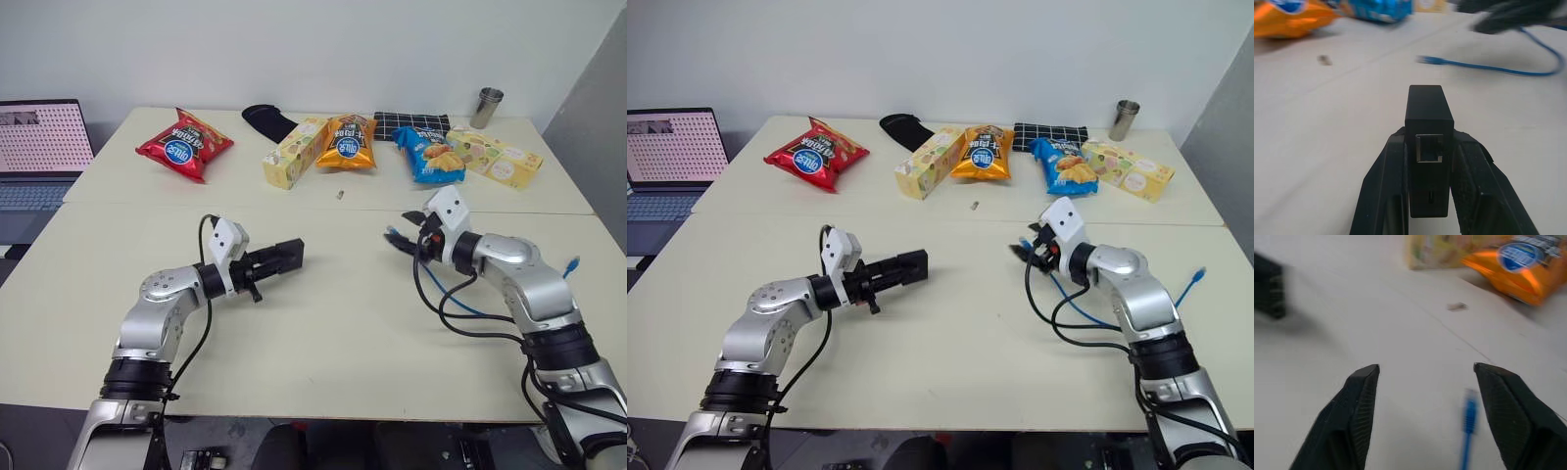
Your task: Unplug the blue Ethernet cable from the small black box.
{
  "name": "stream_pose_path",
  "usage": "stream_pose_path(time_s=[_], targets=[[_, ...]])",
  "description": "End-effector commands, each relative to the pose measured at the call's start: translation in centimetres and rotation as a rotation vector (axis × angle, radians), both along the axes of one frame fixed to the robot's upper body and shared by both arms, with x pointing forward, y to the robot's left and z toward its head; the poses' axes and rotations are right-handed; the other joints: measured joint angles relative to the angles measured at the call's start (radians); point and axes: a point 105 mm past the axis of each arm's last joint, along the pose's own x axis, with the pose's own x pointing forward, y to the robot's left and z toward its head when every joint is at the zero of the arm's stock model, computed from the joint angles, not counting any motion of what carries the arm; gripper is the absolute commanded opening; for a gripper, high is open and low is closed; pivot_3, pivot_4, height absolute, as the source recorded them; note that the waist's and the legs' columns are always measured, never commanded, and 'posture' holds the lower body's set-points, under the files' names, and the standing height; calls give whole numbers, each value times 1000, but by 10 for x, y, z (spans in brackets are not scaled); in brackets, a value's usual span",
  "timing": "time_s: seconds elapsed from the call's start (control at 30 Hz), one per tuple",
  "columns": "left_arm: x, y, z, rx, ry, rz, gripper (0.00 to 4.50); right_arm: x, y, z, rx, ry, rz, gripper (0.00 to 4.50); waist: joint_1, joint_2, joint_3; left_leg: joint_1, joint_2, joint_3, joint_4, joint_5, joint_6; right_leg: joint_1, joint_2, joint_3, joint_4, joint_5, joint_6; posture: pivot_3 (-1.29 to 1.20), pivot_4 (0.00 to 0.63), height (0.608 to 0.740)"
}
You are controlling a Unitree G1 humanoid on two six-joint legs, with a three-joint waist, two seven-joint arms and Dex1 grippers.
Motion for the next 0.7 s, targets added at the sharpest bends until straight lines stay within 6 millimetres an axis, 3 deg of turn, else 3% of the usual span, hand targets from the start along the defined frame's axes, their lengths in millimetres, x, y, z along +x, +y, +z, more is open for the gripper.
stream_pose_path(time_s=[0.03,0.2,0.27,0.53,0.6,0.7], targets=[[18,16,9,-14,-114,166,784,-37,24,17,35,28,207,3706,0,0,0,0,0,0,0,0,0,0,0,0,0,0,0,0,150,740],[26,23,-3,-55,-120,281,784,-42,31,22,32,29,219,3706,0,0,0,0,0,-1,0,0,0,0,0,0,0,0,0,0,150,740],[27,27,-10,-62,-104,321,1493,-40,31,23,29,23,206,3739,1,-1,0,0,0,-1,0,0,0,0,0,0,0,0,0,0,150,740],[12,43,-26,-30,-32,349,3059,-40,29,22,15,26,181,3739,-1,-1,0,0,0,-1,0,0,0,0,0,-1,0,0,0,0,150,740],[5,51,-22,-29,-11,361,3352,-41,27,21,17,31,174,3739,-1,-1,0,0,0,-1,0,0,0,0,0,-1,0,0,0,0,150,740],[-10,64,-13,69,-10,338,3352,-43,19,18,14,46,142,3739,-2,0,0,0,0,-1,0,0,0,0,0,-1,0,0,0,0,150,740]])
